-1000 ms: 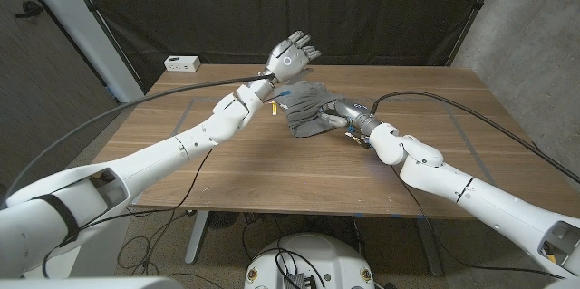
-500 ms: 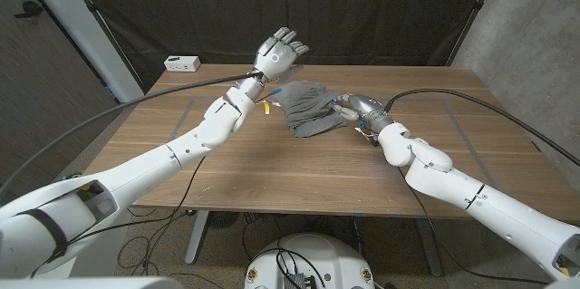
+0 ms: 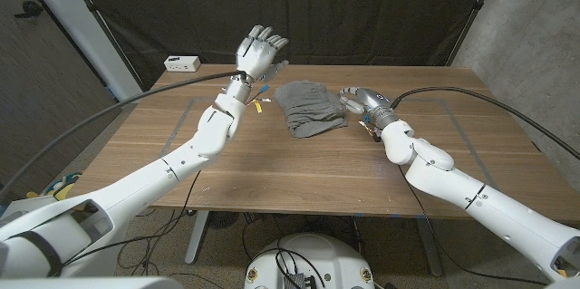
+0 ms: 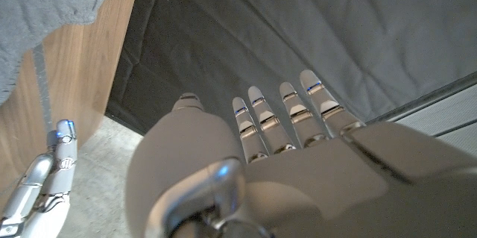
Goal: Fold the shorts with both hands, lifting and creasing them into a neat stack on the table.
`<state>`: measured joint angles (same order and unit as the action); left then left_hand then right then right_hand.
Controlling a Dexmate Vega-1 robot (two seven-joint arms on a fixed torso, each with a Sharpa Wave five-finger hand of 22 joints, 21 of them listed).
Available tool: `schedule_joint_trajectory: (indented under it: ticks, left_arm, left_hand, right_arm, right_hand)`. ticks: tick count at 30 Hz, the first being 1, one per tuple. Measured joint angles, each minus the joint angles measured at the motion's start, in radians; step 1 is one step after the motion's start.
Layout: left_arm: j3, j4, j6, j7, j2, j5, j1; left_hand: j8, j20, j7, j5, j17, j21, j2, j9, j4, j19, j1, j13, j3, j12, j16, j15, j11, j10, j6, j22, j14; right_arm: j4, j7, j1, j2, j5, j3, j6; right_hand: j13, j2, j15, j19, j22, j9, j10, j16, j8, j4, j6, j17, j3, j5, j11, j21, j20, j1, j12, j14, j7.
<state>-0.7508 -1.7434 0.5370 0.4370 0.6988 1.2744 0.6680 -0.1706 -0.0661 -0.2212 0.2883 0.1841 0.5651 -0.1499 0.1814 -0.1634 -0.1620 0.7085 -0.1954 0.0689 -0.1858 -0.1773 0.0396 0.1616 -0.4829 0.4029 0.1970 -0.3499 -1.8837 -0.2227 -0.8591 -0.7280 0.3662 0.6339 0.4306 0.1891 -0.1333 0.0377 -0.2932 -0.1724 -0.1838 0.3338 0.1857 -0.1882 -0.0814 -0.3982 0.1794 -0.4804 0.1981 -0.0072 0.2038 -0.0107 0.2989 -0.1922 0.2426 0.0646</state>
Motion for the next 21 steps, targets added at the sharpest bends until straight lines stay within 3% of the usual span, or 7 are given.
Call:
schedule_joint_trajectory:
  ticks: [7, 14, 18, 21]
  left_arm:
    - [0.041, -0.036, 0.064, -0.016, -0.022, -0.081, 0.05]
    - [0.105, -0.093, 0.094, -0.029, -0.038, -0.215, 0.108]
    - [0.148, -0.127, 0.094, -0.036, -0.043, -0.319, 0.14]
    - [0.18, -0.15, 0.087, -0.042, -0.043, -0.381, 0.161]
  left_hand:
    - [0.005, -0.02, 0.006, -0.015, 0.0, -0.008, -0.02, 0.0, 0.0, 0.02, -0.044, 0.0, 0.0, 0.004, 0.0, 0.002, -0.044, 0.07, -0.09, 0.001, 0.041]
    - [0.005, -0.052, 0.031, -0.033, -0.003, -0.031, -0.03, -0.005, 0.009, 0.067, -0.077, 0.004, 0.012, 0.005, 0.004, 0.001, -0.089, 0.147, -0.171, 0.001, 0.124]
    - [0.005, -0.062, 0.057, -0.043, -0.003, -0.048, -0.043, -0.005, 0.008, 0.108, -0.092, 0.005, 0.031, 0.007, 0.004, 0.0, -0.107, 0.203, -0.228, 0.001, 0.165]
    - [0.005, -0.062, 0.077, -0.045, -0.003, -0.061, -0.051, -0.005, 0.005, 0.142, -0.111, 0.006, 0.056, 0.007, 0.004, -0.002, -0.097, 0.255, -0.27, 0.001, 0.203]
  right_arm:
    - [0.034, -0.029, 0.002, 0.019, -0.058, -0.019, -0.05]
    - [0.064, -0.058, 0.003, 0.034, -0.116, -0.037, -0.097]
    - [0.075, -0.072, 0.003, 0.04, -0.142, -0.045, -0.121]
    - [0.087, -0.081, 0.003, 0.045, -0.166, -0.05, -0.145]
  right_hand:
    - [0.0, -0.004, 0.0, 0.0, 0.0, 0.0, -0.015, 0.0, 0.004, 0.0, 0.019, 0.0, 0.0, 0.0, 0.0, 0.0, 0.0, -0.004, 0.004, 0.0, 0.011]
    - [0.0, -0.004, 0.005, 0.0, 0.0, 0.0, -0.026, 0.0, 0.004, 0.0, 0.033, 0.0, 0.0, 0.0, 0.0, 0.0, 0.0, -0.004, 0.008, -0.005, 0.015]
    - [0.0, -0.009, 0.0, 0.0, 0.0, 0.0, -0.049, 0.0, 0.015, -0.004, 0.069, 0.0, 0.004, 0.0, 0.002, 0.0, 0.0, -0.009, 0.012, -0.011, 0.017]
    - [0.0, -0.003, 0.0, 0.0, 0.0, 0.0, -0.072, 0.0, 0.015, -0.009, 0.098, 0.0, 0.009, 0.0, 0.001, 0.0, 0.0, -0.015, 0.012, -0.022, 0.019]
